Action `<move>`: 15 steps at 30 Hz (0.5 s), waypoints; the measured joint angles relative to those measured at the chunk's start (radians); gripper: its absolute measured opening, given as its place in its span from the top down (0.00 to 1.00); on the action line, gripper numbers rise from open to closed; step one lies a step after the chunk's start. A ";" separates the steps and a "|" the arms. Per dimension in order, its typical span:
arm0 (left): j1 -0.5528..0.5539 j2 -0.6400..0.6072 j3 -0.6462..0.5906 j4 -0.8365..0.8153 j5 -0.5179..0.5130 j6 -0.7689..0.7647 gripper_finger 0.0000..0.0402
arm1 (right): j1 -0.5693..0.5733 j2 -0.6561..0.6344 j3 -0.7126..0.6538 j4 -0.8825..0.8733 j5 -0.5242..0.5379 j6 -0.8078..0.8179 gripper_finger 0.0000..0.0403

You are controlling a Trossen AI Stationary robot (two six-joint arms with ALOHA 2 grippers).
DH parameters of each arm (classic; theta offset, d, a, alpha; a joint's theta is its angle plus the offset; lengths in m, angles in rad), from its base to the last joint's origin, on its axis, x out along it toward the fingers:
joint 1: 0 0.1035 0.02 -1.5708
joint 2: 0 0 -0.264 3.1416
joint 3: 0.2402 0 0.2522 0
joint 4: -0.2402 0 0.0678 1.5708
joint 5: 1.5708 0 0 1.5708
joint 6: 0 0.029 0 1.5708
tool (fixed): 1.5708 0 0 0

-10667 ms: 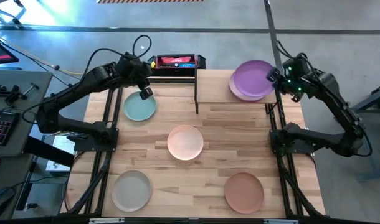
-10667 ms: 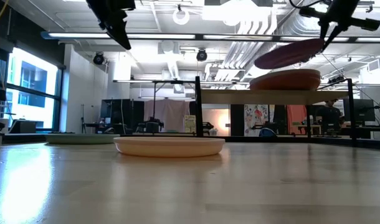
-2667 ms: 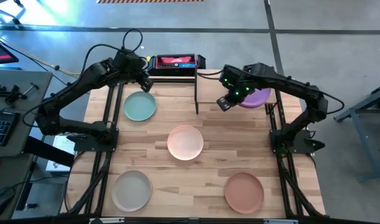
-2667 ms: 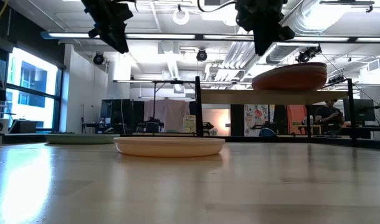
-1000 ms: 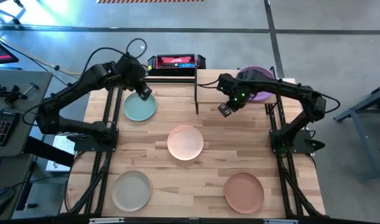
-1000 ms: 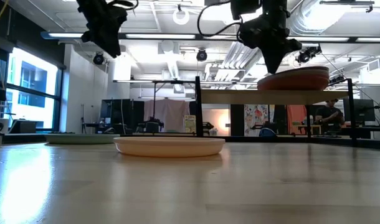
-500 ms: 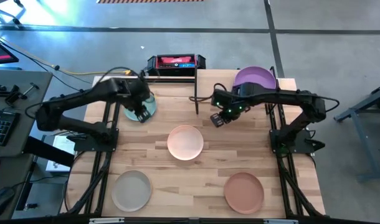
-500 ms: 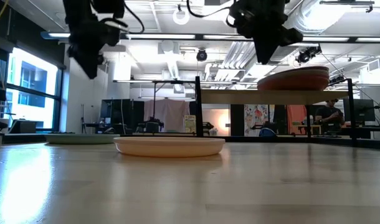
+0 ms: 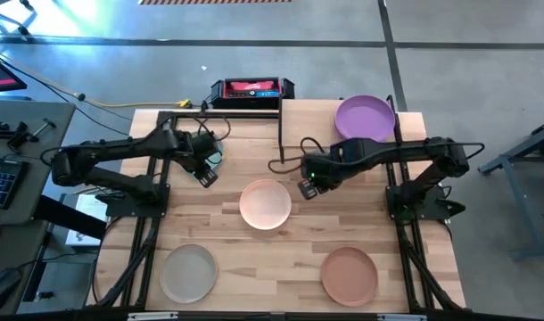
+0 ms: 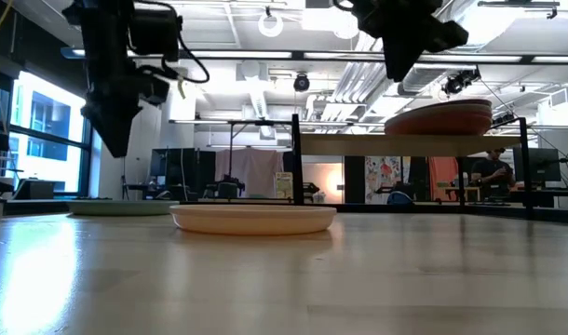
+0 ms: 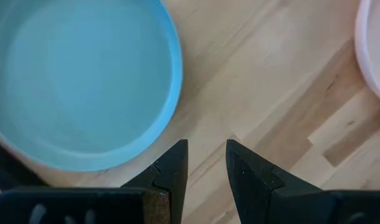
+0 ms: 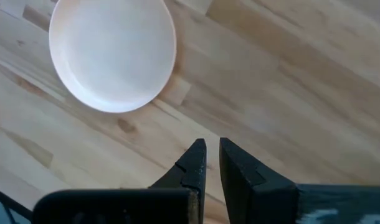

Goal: Place and stack plates onto a shelf
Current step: Put the light blue plate on the shelf

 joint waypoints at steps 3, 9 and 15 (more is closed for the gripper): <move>0.000 0.000 -0.049 0.074 0.000 0.000 0.75 | 0.033 0.000 0.000 0.000 0.013 0.045 0.94; 0.002 0.003 -0.125 0.164 -0.028 0.018 0.75 | 0.089 0.000 0.000 0.001 0.040 0.123 0.94; 0.003 0.003 -0.173 0.231 -0.055 0.028 0.75 | 0.120 0.000 0.000 0.003 0.068 0.162 0.94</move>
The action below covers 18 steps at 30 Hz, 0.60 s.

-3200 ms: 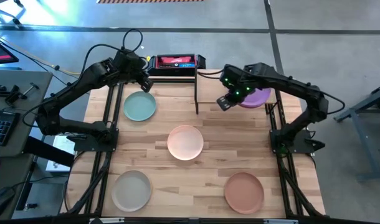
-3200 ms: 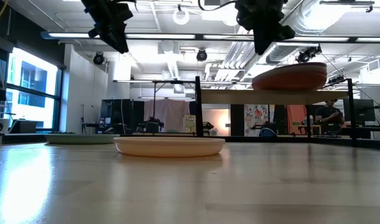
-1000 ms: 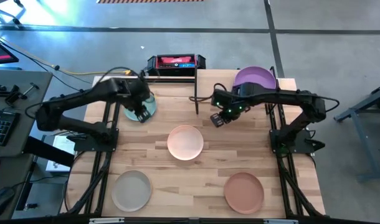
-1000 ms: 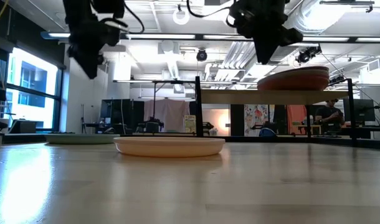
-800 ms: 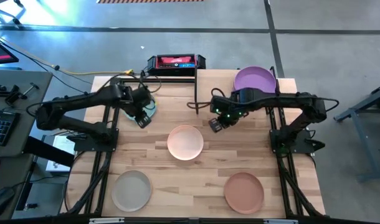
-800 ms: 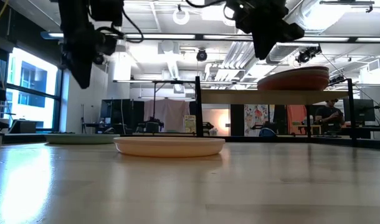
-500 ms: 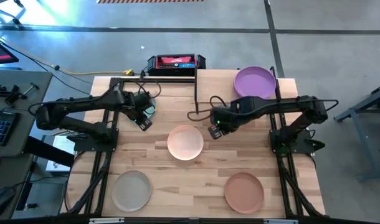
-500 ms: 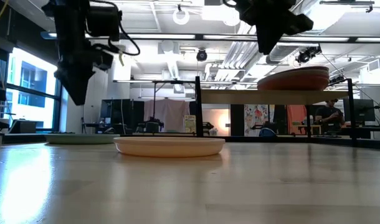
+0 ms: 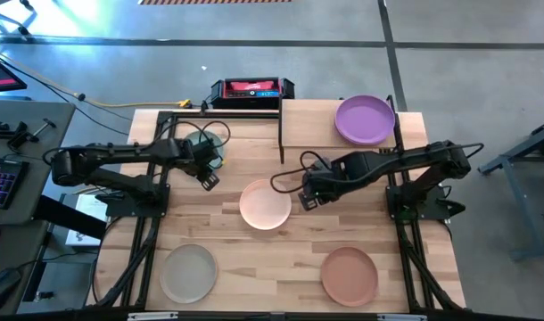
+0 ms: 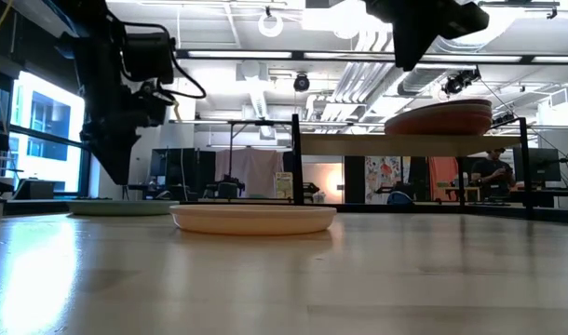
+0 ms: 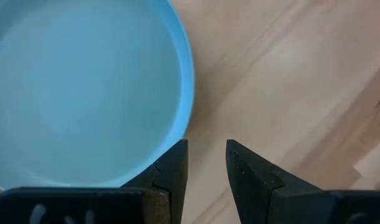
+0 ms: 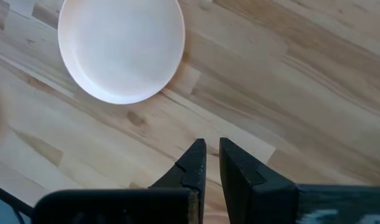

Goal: Place and stack plates onto a shelf
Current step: Put the light blue plate on the shelf

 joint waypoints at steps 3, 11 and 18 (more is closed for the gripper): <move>0.000 0.000 -0.020 0.041 -0.009 0.007 0.75 | 0.003 0.000 0.000 0.009 0.004 0.000 0.94; 0.001 0.003 -0.026 0.075 -0.014 0.010 0.75 | 0.003 0.000 0.000 0.041 0.025 0.000 0.94; 0.016 0.044 -0.025 0.089 -0.014 0.033 0.75 | 0.003 0.000 0.000 0.042 0.026 -0.001 0.94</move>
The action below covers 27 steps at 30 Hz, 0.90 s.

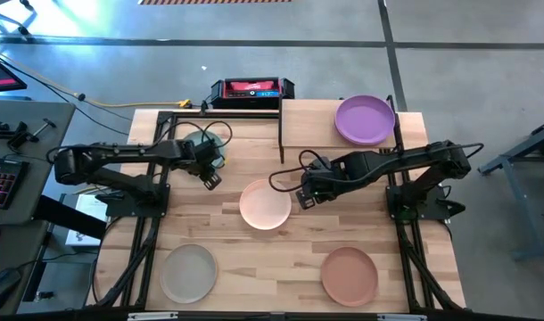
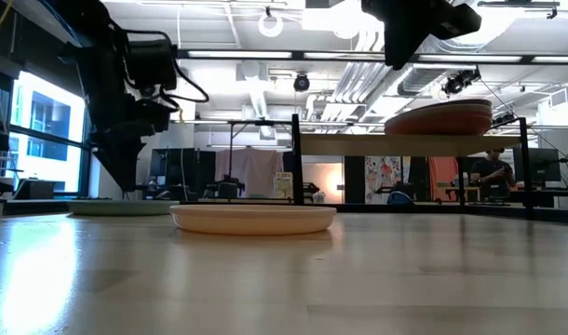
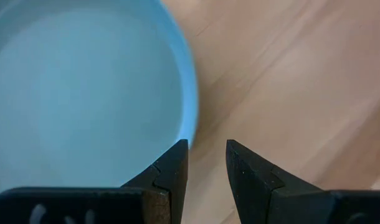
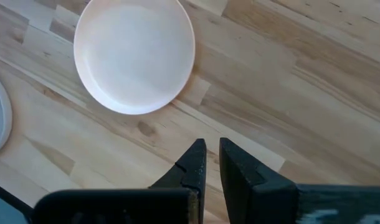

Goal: Place and stack plates onto a shelf
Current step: Put the light blue plate on the shelf

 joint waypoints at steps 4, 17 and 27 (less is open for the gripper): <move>0.022 0.058 0.000 0.000 0.000 0.000 0.75 | 0.000 0.000 0.000 0.000 0.000 -0.002 0.94; 0.031 0.161 0.000 0.040 -0.030 0.009 0.75 | 0.000 0.000 0.000 0.000 -0.001 -0.008 0.94; 0.029 0.222 0.006 0.046 -0.031 0.052 0.78 | 0.000 0.000 0.000 0.000 -0.001 -0.008 0.94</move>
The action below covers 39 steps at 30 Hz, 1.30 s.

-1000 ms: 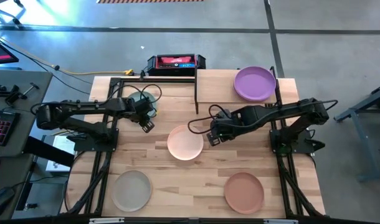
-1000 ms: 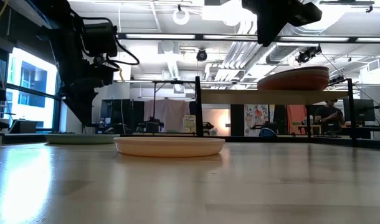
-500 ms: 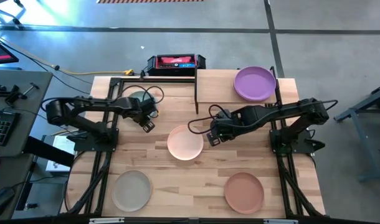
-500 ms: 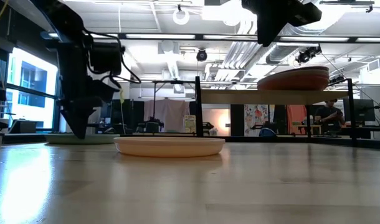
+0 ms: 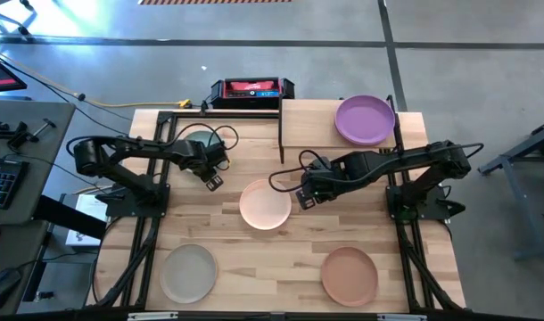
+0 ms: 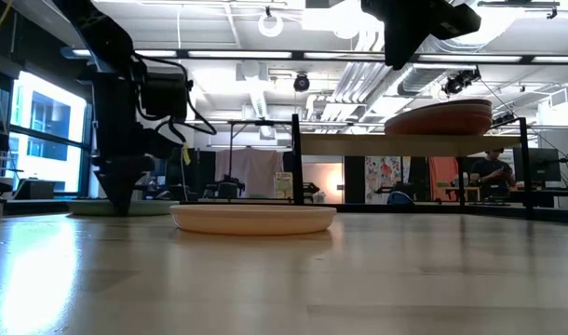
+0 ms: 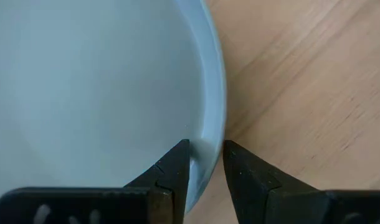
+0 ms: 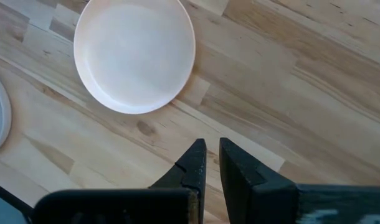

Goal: Place and stack plates onto a shelf
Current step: Put the light blue plate on the shelf

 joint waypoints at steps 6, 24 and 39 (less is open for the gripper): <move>-0.002 -0.004 -0.001 0.001 0.013 0.029 0.94 | 0.000 0.000 0.000 0.000 0.001 0.000 0.94; -0.164 -0.083 0.125 -0.173 0.044 0.025 1.00 | 0.000 0.000 0.000 0.000 0.016 0.008 0.94; -0.343 -0.176 0.320 -0.372 -0.053 0.101 1.00 | 0.012 0.000 0.000 0.002 0.077 0.126 0.94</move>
